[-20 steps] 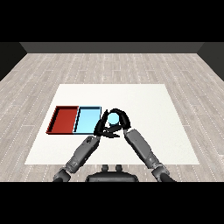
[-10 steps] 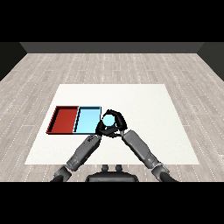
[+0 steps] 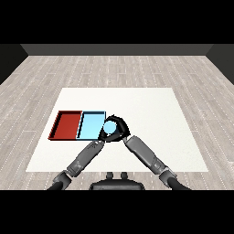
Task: Pick the blue can and put it in the blue box
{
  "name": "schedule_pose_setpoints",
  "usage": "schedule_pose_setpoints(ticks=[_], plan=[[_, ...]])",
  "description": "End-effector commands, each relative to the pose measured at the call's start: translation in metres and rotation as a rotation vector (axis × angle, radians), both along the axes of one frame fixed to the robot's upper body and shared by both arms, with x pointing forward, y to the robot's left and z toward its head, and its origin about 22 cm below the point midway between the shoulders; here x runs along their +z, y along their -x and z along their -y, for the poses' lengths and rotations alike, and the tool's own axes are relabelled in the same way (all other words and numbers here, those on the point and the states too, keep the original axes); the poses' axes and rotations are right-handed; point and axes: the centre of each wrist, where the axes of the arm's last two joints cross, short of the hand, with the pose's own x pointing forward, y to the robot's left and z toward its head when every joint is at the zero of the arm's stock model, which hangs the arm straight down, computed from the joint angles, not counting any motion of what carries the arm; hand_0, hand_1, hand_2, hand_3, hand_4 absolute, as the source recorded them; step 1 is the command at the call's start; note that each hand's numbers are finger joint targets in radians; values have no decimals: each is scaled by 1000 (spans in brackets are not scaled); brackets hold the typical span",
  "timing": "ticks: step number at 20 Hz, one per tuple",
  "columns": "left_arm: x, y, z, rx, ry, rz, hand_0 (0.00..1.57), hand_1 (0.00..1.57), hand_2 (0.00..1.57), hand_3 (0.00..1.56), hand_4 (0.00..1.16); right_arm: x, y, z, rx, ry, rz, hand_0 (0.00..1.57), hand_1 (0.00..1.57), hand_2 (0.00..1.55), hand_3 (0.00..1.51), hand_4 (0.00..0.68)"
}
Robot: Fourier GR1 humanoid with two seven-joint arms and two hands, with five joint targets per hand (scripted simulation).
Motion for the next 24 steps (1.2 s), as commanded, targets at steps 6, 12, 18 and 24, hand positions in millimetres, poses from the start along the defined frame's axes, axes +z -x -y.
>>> schedule_pose_setpoints(ticks=[6,12,18,24], plan=[[25,-7,28,86,131,34,1014,1014,1040,899,696,-2,8,-12,69,-38,-18,1442,1442,1451,1396,611],[16,-10,14,50,125,33,575,575,710,505,663,8,15,-24,59,-72,-34,1438,1438,1453,1393,591],[5,3,12,63,225,-97,1481,1481,1457,1368,601,-10,17,2,31,-84,-47,1405,1405,1451,1396,552],[-6,1,7,62,229,-98,1571,1571,1516,1448,1097,-2,4,-1,32,-116,-97,0,0,0,0,0]])
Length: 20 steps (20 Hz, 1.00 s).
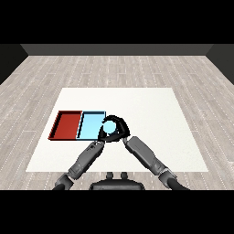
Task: Pick the blue can and put it in the blue box
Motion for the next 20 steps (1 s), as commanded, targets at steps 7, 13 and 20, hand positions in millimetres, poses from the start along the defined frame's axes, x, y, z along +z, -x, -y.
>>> schedule_pose_setpoints(ticks=[7,13,20], plan=[[5,13,19,-3,37,0,1571,1571,1543,1476,1134,10,3,3,4,-32,-13,0,0,0,0,0],[6,-4,14,25,-17,26,1571,1571,1571,1503,1137,-9,-2,33,-22,-46,-66,0,0,0,0,0],[9,-11,1,31,-46,33,1571,1571,1571,1500,1131,19,5,70,-29,-74,-16,0,0,0,0,0]])
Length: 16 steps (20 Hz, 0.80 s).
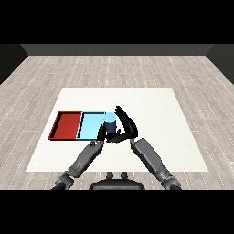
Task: Pick the blue can and put it in the blue box
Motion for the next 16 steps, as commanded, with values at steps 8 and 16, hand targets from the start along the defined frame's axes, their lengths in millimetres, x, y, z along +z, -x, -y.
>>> schedule_pose_setpoints(ticks=[8,16], plan=[[-5,-4,-1,26,-62,13,1571,1571,1571,1493,1126,0,29,75,-140,-56,49,0,0,0,0,0],[10,-31,-68,142,-130,-56,1571,1571,1571,1506,1133,10,34,132,-246,-122,85,0,0,0,0,0]])
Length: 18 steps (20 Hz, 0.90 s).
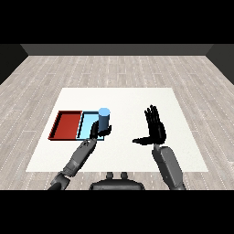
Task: Pick the blue can and put it in the blue box
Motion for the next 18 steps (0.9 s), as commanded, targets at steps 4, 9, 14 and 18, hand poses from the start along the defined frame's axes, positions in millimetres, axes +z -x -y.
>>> schedule_pose_setpoints(ticks=[4,9,14,18], plan=[[7,-20,-62,146,-80,-69,1571,1571,1571,1493,1134,7,17,47,-109,18,4,0,0,0,0,0],[-15,-22,-110,273,-120,-217,1571,1571,1571,1507,1081,-18,23,44,-135,20,-22,0,0,0,0,0],[6,-50,-146,338,-185,-315,1571,1571,1571,1499,1062,-10,14,61,-158,2,-46,0,0,0,0,0],[-1,-57,-131,369,-276,-438,1571,1571,1548,1401,991,-21,7,65,-163,15,-69,0,0,0,0,0]])
